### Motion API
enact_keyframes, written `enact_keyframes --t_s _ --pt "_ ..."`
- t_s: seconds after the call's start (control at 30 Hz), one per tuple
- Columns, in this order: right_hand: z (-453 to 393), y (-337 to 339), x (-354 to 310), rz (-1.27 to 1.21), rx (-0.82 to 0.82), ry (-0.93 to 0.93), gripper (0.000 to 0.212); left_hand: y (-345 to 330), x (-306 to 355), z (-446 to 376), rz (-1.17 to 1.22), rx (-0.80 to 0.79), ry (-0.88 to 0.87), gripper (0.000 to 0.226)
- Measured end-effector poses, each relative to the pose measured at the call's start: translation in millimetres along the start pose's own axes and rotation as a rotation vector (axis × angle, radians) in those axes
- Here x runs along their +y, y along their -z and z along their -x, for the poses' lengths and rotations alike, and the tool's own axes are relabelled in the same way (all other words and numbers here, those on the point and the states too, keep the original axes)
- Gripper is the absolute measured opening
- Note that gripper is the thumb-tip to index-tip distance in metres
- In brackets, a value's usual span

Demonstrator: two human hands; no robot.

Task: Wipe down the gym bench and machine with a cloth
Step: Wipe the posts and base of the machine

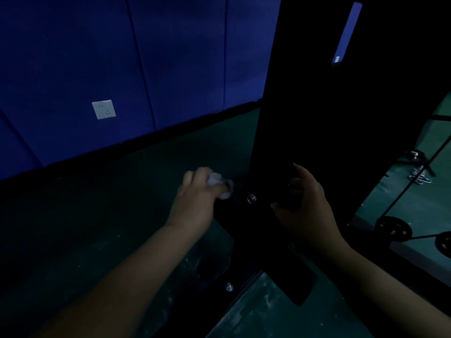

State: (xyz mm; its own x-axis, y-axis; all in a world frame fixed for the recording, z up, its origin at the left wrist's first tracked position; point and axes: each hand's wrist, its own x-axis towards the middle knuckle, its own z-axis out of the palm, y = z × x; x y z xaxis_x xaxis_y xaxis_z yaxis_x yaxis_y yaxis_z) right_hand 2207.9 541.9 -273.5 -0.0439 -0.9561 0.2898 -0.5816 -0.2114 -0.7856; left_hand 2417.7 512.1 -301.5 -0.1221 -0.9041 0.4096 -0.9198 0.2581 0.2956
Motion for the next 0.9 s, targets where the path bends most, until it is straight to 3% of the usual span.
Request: enact_keyframes --t_s 0.1,0.2,0.27,0.33,0.43,0.57,0.77,0.9 --pt "-4 3 -3 0.000 0.003 0.002 0.083 2 5 3 0.231 0.190 -0.104 0.045" --pt "-6 2 -6 -0.005 0.032 -0.007 0.083 0 16 4 0.205 0.145 -0.230 0.027" --pt "-5 3 -12 -0.021 0.034 -0.038 0.085 2 5 -2 0.151 0.106 -0.052 0.023" --pt "-7 6 -20 -0.029 0.039 -0.036 0.086 7 -12 -2 0.082 0.085 0.061 0.036" --pt "-21 13 -35 -0.037 0.103 0.020 0.088 16 -16 1 0.035 0.115 0.007 0.058" --pt "-46 16 -59 -0.196 0.156 0.058 0.074 29 -12 -6 0.067 0.150 -0.006 0.061" --pt "-51 14 -67 -0.224 0.196 -0.062 0.087 48 -10 -22 0.152 0.163 0.048 0.066" --pt "-53 21 -79 -0.260 0.158 -0.164 0.066 71 2 -31 0.309 0.156 0.048 0.057"
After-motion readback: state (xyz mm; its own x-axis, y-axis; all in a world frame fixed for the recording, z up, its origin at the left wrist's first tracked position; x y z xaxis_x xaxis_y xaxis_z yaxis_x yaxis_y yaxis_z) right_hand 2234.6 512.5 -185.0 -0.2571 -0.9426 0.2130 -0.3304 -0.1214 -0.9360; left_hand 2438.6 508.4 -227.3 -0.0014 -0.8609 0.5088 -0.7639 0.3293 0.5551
